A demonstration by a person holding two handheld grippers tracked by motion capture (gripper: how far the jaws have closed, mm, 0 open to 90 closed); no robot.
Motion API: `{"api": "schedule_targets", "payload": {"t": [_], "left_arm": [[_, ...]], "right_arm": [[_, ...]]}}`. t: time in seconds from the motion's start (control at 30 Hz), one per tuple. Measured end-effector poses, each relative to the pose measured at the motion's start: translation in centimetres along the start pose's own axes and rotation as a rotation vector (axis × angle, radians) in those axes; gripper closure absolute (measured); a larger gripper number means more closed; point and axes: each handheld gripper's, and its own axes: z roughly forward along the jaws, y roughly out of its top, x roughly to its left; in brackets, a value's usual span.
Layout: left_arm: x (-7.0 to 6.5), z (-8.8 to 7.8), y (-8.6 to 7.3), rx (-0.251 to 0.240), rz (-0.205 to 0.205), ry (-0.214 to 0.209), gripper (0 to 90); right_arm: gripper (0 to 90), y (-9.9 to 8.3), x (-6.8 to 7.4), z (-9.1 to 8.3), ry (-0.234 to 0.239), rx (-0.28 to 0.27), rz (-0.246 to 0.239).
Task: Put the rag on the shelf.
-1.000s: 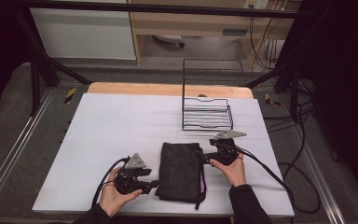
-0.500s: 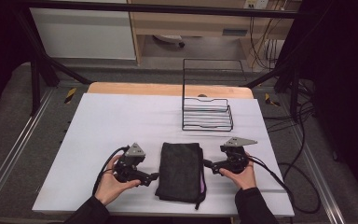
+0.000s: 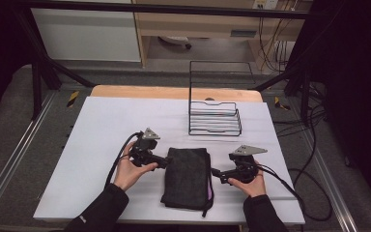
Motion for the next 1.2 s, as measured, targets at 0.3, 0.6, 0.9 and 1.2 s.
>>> {"api": "schedule_targets", "payload": {"t": [0.3,0.6,0.9,1.2], "left_arm": [[0.1,2.9,0.7,0.029,-0.045,0.058,27.8],[0.4,4.9,-0.6,0.06,-0.106,0.039,53.5],[0.5,5.3,-1.2,0.059,-0.123,-0.011,66.9],[0.3,5.4,-1.5,0.047,-0.13,-0.027,74.8]], "right_arm": [[1.6,-0.1,0.0,0.0,-0.002,0.002,-0.001],[1.9,-0.1,0.0,0.1,-0.006,0.008,0.0],[2.1,0.0,0.0,0.2,-0.011,0.009,0.009],[2.1,0.9,-0.1,0.3,-0.054,-0.024,0.027]]}}
